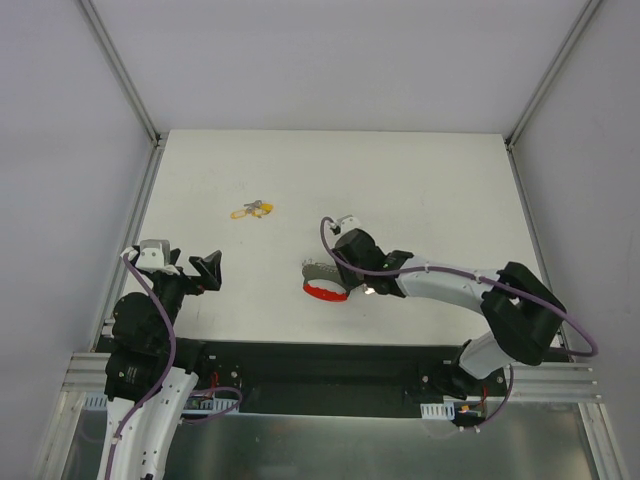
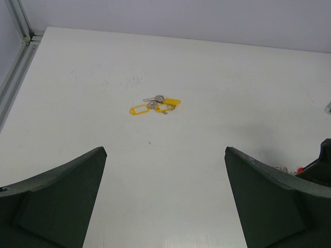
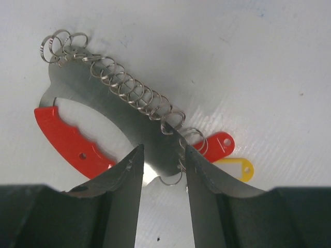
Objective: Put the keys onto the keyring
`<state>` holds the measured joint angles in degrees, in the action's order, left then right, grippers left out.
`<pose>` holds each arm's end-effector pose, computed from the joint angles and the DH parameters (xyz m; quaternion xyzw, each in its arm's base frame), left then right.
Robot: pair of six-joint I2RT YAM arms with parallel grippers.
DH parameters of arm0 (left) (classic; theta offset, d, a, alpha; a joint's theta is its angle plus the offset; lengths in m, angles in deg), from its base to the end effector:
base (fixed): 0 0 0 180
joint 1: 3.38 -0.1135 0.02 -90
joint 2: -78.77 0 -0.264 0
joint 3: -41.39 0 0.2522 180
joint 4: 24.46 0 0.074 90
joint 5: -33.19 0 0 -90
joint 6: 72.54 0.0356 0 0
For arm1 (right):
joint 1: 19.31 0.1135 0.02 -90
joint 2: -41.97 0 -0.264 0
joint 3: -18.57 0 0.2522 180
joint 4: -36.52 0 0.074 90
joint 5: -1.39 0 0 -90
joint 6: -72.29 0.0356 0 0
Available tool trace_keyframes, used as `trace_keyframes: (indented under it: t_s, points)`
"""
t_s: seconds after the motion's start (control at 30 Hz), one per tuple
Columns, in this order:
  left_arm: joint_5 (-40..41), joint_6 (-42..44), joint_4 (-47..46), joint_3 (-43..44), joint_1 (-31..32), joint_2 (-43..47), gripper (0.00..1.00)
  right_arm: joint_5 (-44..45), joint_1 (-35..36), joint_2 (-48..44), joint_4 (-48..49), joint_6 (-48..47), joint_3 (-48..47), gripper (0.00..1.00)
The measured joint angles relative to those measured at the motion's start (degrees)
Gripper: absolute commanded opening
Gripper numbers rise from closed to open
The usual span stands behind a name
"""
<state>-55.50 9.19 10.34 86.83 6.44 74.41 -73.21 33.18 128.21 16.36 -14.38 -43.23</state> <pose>0.0551 -0.0087 0.3113 0.0005 0.6673 -0.1095 0.7367 0.1959 0.2397 0.1965 -0.3333 0.8529 0.0698 0.3958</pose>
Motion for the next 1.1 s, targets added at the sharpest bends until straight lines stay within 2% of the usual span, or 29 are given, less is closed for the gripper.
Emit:
trace_keyframes:
  t_s: [0.4, 0.63, 0.87, 1.1]
  points:
    - [-0.9, 0.0, 0.0, 0.0, 0.0, 0.0, 0.99, 4.2, 0.8, 9.8, 1.3, -1.8, -4.8, 0.25]
    - [-1.3, 0.0, 0.0, 0.0, 0.0, 0.0, 0.99, 4.5, 0.8, 11.0, 1.7, -2.4, -5.1, 0.16]
    - [-2.6, 0.0, 0.0, 0.0, 0.0, -0.7, 0.99, 4.5, 0.8, 11.0, 1.6, -2.5, -5.1, 0.01]
    - [-3.0, 0.0, 0.3, 0.0, 0.0, -1.1, 0.99, 4.0, 0.1, 10.3, 1.5, -1.4, -5.1, 0.01]
